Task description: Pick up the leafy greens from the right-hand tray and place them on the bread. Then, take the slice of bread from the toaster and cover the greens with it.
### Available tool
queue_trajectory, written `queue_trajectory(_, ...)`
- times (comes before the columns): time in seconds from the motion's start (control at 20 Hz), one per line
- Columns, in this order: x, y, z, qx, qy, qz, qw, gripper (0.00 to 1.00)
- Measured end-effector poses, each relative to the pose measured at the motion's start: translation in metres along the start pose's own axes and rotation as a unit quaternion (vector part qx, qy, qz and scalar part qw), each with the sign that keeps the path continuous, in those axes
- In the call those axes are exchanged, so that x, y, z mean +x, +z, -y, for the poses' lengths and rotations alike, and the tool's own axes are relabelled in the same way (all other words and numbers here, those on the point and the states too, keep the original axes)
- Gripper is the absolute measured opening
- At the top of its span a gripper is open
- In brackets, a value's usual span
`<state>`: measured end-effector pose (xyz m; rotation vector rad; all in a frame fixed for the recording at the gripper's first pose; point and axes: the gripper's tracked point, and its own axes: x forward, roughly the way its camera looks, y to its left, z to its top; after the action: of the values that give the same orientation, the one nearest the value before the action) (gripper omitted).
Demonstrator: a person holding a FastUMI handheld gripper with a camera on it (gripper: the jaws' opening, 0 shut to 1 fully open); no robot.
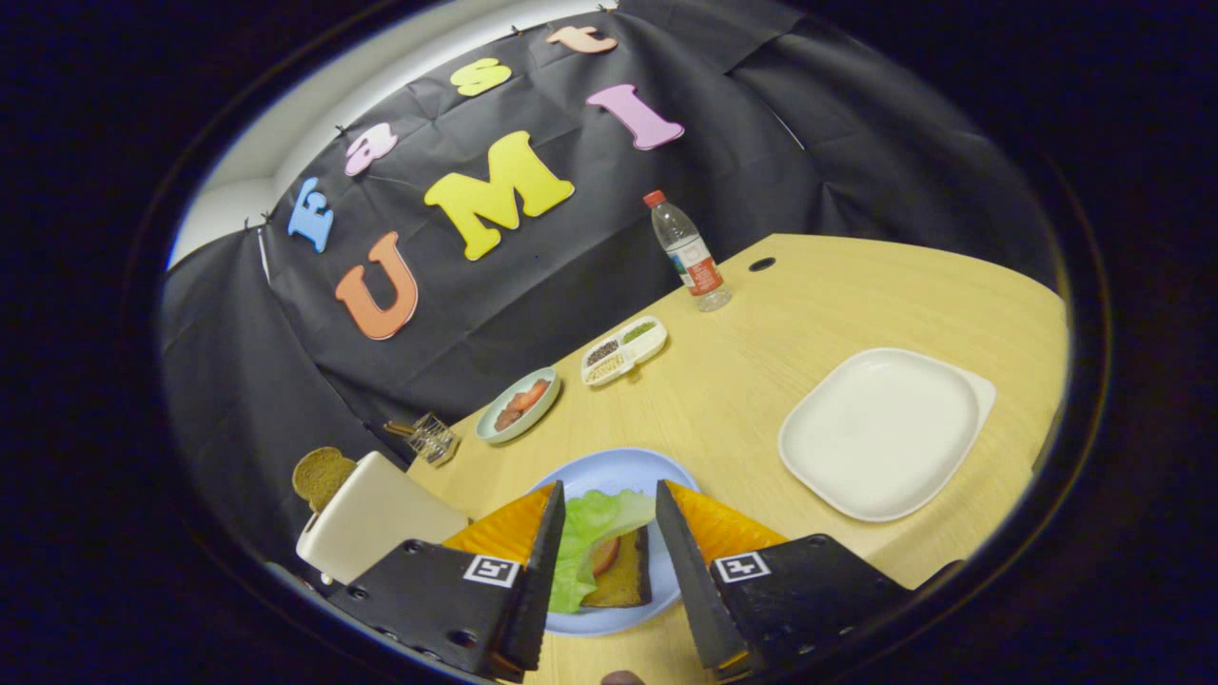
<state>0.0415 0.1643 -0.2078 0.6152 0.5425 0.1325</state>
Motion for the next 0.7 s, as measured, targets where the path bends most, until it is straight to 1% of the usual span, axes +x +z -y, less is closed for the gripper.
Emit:
queue_trajectory(0.1,-0.01,0.01,-0.006,-0.019,-0.002,0.019,1.0,0.72)
queue_trajectory(0.15,-0.016,0.016,-0.012,-0.034,-0.003,0.031,0.999,0.74)
queue_trajectory(0.2,-0.022,0.024,-0.021,-0.048,-0.004,0.043,0.998,0.81)
queue_trajectory(0.25,-0.028,0.028,-0.032,-0.066,-0.004,0.054,0.996,0.84)
queue_trajectory(0.3,-0.034,0.035,-0.044,-0.084,-0.005,0.069,0.994,0.91)
queue_trajectory(0.35,-0.042,0.043,-0.059,-0.1,-0.005,0.085,0.991,0.94)
queue_trajectory(0.45,-0.054,0.05,-0.091,-0.129,0.001,0.107,0.986,0.94)
queue_trajectory(0.7,-0.065,0.052,-0.178,-0.184,0.023,0.132,0.974,0.95)
